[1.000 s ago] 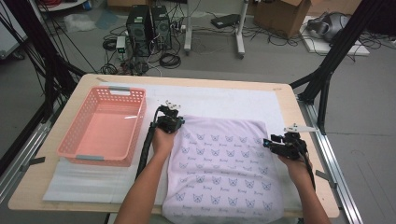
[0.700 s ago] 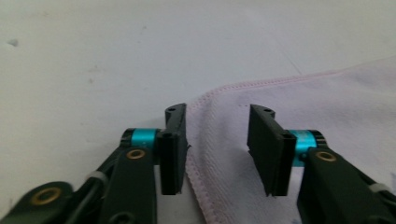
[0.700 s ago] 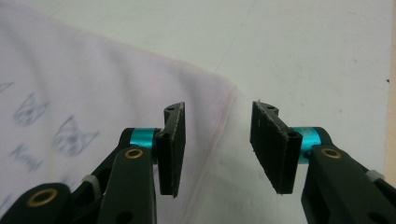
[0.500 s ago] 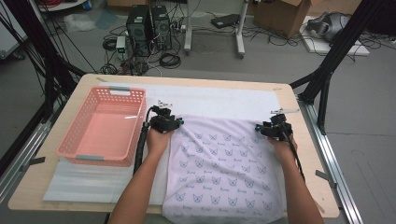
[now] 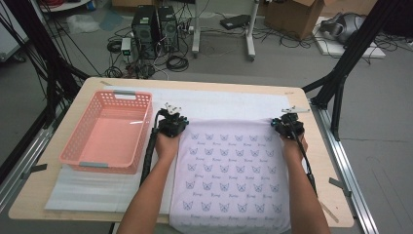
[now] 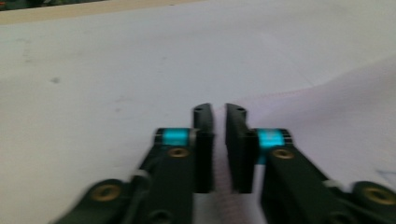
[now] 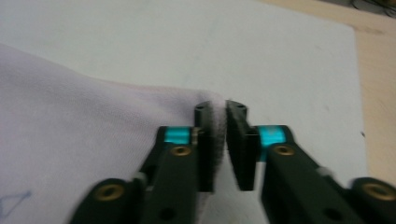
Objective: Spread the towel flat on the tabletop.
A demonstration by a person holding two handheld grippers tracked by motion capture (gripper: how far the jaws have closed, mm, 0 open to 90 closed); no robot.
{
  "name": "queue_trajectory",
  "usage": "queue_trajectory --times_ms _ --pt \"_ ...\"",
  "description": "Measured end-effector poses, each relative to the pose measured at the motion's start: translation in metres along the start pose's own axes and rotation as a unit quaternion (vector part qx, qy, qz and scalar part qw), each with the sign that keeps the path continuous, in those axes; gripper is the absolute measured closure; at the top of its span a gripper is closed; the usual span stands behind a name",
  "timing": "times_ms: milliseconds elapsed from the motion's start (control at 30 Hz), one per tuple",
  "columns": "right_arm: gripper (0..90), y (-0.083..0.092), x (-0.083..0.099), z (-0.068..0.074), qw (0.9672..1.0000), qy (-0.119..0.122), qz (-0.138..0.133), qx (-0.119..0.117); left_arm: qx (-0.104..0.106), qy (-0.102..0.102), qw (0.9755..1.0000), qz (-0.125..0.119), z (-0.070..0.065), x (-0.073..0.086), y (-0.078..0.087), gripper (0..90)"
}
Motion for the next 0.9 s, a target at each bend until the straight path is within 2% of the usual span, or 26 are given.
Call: queue_trajectory --times_ms 33,100,167,233,267,300,367,433,500,567,600,667,700,733,800,833,900 --pt "65.5 0.001 0.001 -0.002 0.9999 -0.011 0.002 0.003 0.002 0.005 1.0000 -0.001 0.001 -0.001 0.002 58.2" --pt "67.6 0.008 -0.003 -0.003 0.9995 -0.029 -0.012 -0.006 0.017 0.000 0.9999 0.002 0.001 -0.002 0.007 56.1" --pt "72.4 0.017 -0.010 0.000 0.9994 -0.014 -0.028 -0.011 0.036 -0.001 0.9993 0.006 -0.001 -0.003 0.012 54.2" --pt "73.9 0.023 -0.014 0.005 0.9991 0.000 -0.032 -0.028 0.055 0.010 0.9984 0.003 -0.005 -0.003 0.016 50.3" --pt "72.0 0.026 -0.015 0.004 0.9994 0.014 -0.027 -0.018 0.063 0.011 0.9980 0.003 -0.007 -0.003 0.017 49.5" --pt "66.6 0.029 -0.015 0.000 0.9995 0.014 -0.027 -0.003 0.071 0.010 0.9974 0.003 -0.009 -0.002 0.019 49.3" --pt "65.7 0.035 -0.016 -0.013 0.9988 -0.021 -0.038 0.021 0.087 0.010 0.9961 0.003 -0.014 0.001 0.023 47.8" --pt "68.3 0.037 -0.015 -0.017 0.9984 -0.034 -0.042 0.015 0.102 0.008 0.9947 0.005 -0.019 0.005 0.027 47.5" --pt "68.4 0.040 -0.012 -0.019 0.9989 -0.026 -0.034 0.018 0.109 0.001 0.9940 0.009 -0.022 0.010 0.030 46.8" --pt "68.1 0.044 -0.012 -0.020 0.9986 -0.030 -0.041 0.016 0.115 0.002 0.9932 0.017 -0.025 0.014 0.033 45.8" --pt "67.9 0.046 -0.012 -0.018 0.9984 -0.034 -0.045 0.008 0.121 0.002 0.9924 0.025 -0.028 0.016 0.034 44.1" --pt "66.9 0.050 -0.009 -0.008 0.9977 -0.036 -0.054 -0.022 0.129 -0.003 0.9913 0.025 -0.032 0.015 0.039 42.7" --pt "65.4 0.052 -0.007 0.000 0.9972 -0.033 -0.051 -0.044 0.131 -0.007 0.9912 0.020 -0.035 0.013 0.042 42.3" --pt "65.7 0.055 -0.004 0.009 0.9963 -0.022 -0.050 -0.066 0.134 -0.010 0.9908 0.015 -0.038 0.011 0.045 41.6" --pt "66.3 0.063 0.006 0.025 0.9961 0.012 -0.033 -0.081 0.145 -0.016 0.9892 0.011 -0.044 0.009 0.053 41.4" --pt "66.4 0.068 0.013 0.036 0.9938 0.017 -0.027 -0.107 0.150 -0.017 0.9884 0.012 -0.047 0.009 0.055 41.3" --pt "66.0 0.075 0.026 0.052 0.9894 0.026 -0.016 -0.142 0.161 -0.023 0.9866 0.015 -0.052 0.010 0.061 41.4"
Point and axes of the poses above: each handheld gripper's, and its own axes: y roughly backward along the jaws, x roughly out of its underside, z roughly to its left, the point moved 10 cm from there along -y, roughly forward along the jaws, and after that the axes turned 13 degrees about y, right-handed, at the moved point
